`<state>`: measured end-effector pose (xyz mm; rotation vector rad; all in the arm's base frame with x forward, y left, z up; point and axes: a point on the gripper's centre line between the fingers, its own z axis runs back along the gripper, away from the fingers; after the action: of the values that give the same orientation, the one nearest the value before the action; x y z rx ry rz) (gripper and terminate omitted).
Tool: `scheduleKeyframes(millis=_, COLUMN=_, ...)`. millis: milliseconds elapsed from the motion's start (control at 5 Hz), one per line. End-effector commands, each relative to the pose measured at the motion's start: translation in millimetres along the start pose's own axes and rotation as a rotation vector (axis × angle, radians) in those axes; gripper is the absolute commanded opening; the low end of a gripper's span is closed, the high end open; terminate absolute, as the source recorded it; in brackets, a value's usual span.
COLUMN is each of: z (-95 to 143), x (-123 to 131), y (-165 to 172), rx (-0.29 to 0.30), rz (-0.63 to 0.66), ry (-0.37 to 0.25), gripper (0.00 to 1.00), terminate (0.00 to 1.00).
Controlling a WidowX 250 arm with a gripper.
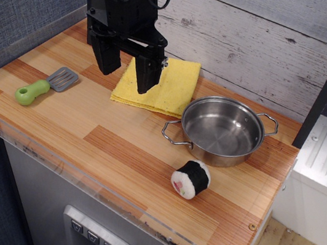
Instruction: Move the sushi roll next to to the shovel with the green handle.
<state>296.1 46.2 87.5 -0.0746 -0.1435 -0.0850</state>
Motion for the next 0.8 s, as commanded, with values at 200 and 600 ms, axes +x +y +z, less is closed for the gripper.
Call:
scheduleKeyframes(millis=200, z=-1, x=-7, y=-41, rx=-0.014, rz=-0.06, ry=-0.004, gripper=1.0, terminate=0.0)
scheduleKeyframes(millis=600, z=-16, x=-19, y=-111, rx=-0.005, rz=-0.134, ry=0.008, gripper=1.0, terminate=0.0)
